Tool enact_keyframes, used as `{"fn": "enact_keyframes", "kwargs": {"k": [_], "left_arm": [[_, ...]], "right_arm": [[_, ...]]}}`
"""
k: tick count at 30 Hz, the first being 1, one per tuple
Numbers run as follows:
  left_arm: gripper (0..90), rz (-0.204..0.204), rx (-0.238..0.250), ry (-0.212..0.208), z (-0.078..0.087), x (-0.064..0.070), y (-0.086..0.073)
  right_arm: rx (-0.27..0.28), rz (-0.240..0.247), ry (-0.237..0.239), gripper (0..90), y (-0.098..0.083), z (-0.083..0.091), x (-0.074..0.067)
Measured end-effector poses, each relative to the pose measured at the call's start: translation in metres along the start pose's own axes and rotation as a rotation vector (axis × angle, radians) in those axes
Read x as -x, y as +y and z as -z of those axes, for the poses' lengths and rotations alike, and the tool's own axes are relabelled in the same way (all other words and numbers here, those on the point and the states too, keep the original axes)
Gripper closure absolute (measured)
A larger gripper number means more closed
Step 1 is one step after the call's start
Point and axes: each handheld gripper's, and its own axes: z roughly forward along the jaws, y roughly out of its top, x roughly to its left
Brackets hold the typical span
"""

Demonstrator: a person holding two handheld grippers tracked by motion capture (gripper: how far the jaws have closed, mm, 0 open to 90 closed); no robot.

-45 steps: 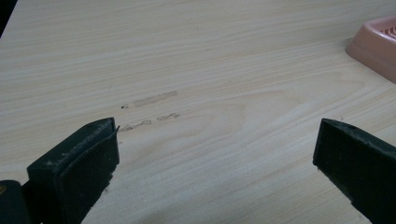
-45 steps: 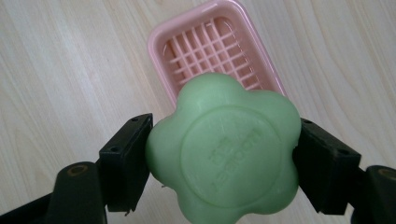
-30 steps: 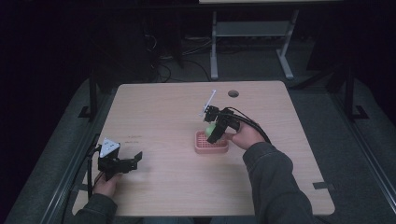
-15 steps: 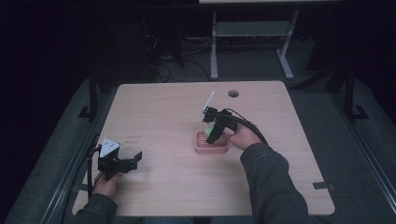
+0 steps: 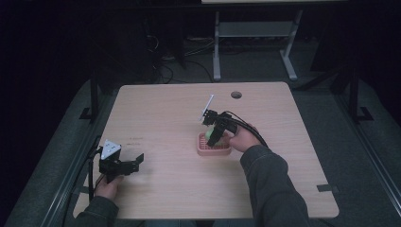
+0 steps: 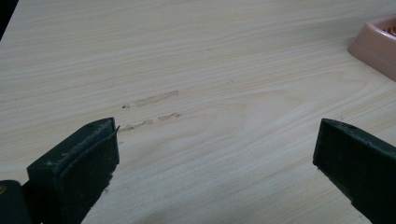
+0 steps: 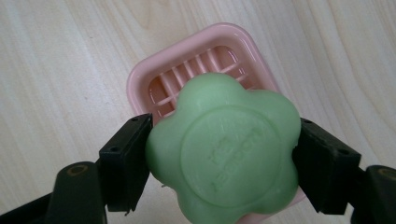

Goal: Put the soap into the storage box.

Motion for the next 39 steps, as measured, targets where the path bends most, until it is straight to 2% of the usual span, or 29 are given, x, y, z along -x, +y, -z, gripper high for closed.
{"fn": "enact_keyframes", "kwargs": {"k": [16, 23, 30, 39], "left_arm": [[0.0, 0.006, 0.004, -0.001, 0.000, 0.000, 0.000], [0.0, 0.007, 0.000, 0.000, 0.001, 0.000, 0.000], [0.0, 0.005, 0.003, 0.000, 0.001, -0.001, 0.000], [0.0, 0.006, 0.003, 0.000, 0.001, -0.001, 0.001]], "right_arm": [[-0.040, -0.016, -0.006, 26.0, 0.001, -0.015, 0.003], [-0.049, -0.023, -0.012, 25.9, 0.002, -0.018, 0.002], [-0.062, -0.010, -0.031, 25.9, 0.004, -0.020, 0.001], [-0.058, -0.004, -0.028, 25.8, 0.005, -0.020, -0.001]]}}
